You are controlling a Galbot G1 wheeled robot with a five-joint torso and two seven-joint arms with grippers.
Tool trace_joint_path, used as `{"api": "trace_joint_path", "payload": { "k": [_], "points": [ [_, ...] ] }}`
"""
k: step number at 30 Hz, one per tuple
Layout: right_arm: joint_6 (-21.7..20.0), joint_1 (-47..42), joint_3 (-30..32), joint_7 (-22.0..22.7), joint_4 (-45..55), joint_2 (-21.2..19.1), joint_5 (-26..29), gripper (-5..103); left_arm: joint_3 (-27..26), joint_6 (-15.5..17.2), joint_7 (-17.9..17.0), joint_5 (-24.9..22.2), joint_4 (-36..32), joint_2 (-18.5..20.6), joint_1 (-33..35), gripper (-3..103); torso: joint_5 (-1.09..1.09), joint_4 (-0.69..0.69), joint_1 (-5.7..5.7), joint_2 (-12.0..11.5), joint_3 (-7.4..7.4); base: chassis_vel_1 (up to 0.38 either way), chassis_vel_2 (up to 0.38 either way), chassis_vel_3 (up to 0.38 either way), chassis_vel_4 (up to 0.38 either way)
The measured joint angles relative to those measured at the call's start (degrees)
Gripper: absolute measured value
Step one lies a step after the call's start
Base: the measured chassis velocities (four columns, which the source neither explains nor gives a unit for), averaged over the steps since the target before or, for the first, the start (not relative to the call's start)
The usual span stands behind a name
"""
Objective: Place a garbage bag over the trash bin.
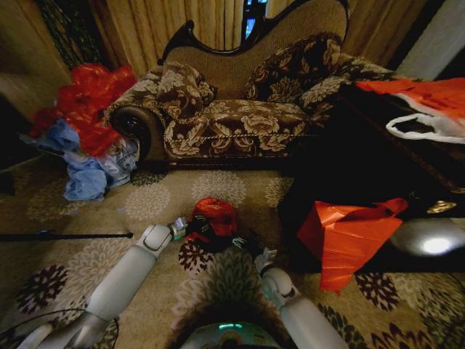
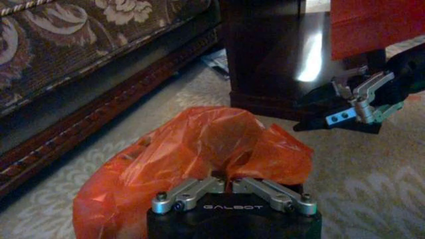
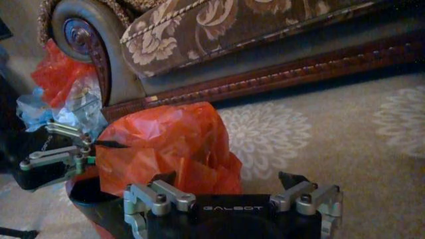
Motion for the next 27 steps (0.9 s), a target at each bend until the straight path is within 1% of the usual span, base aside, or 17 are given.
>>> {"api": "trace_joint_path", "payload": {
  "k": [1, 4, 8, 11, 14, 15, 18, 22, 27],
  "points": [
    [0.01, -0.04, 0.03, 0.06, 0.14, -0.17, 0.01, 100, -0.07, 0.07, 0.00, 0.00, -0.01, -0.08, 0.08, 2, 0.01, 0.00, 0.00, 0.00, 0.00, 0.000, 0.000, 0.000, 0.000],
    [0.02, -0.24, 0.19, 0.28, 0.57, -0.71, 0.08, 100, -0.29, 0.03, -0.15, -0.15, -0.52, -0.27, 0.57, 0, 0.00, 0.00, 0.00, 0.00, 0.00, 0.000, 0.000, 0.000, 0.000],
    [0.02, -0.37, 0.60, 0.51, 1.03, -1.37, 0.21, 100, -0.58, 0.03, -1.00, -1.02, -2.78, -0.14, 1.89, 0, 0.00, -0.01, 0.00, 0.00, 0.00, 0.000, 0.000, 0.000, 0.000],
    [0.03, -0.36, 1.05, 0.57, 1.10, -1.59, 0.28, 100, -0.63, 0.24, -1.54, -1.07, -4.33, 0.36, 2.75, 0, 0.00, -0.01, 0.00, 0.00, 0.00, 0.000, 0.000, 0.000, 0.000],
    [0.03, -0.28, 1.81, 0.58, 1.11, -2.01, 0.32, 100, -0.13, 0.34, -1.73, -1.62, -7.22, 2.09, 3.97, 0, 0.00, 0.00, 0.00, 0.00, 0.00, 0.000, 0.000, 0.000, 0.000],
    [0.03, -0.28, 1.81, 0.58, 1.11, -2.01, 0.32, 100, -0.13, 0.34, -1.73, -1.62, -7.22, 2.09, 3.97, 0, 0.00, 0.00, 0.00, 0.00, 0.00, 0.000, 0.000, 0.000, 0.000],
    [0.03, -0.31, 2.16, 0.53, 1.01, -2.13, 0.28, 100, 0.16, 0.33, -0.71, -2.15, -10.58, 3.64, 5.68, 0, 0.01, 0.00, -0.01, 0.00, 0.00, 0.000, 0.000, 0.000, 0.000],
    [0.00, -0.42, 2.09, 0.53, 1.03, -1.95, 0.28, 100, 0.80, 0.27, 0.21, -1.94, -13.26, 4.35, 7.69, 0, 0.01, 0.00, -0.01, 0.00, 0.00, 0.000, 0.000, 0.000, 0.000],
    [-0.04, -0.46, 2.03, 0.53, 1.03, -1.79, 0.26, 100, 0.94, 0.28, 0.87, -0.75, -14.35, 4.38, 9.98, 0, 0.01, 0.00, -0.01, 0.00, -0.01, 0.000, 0.000, 0.000, 0.000]
  ]
}}
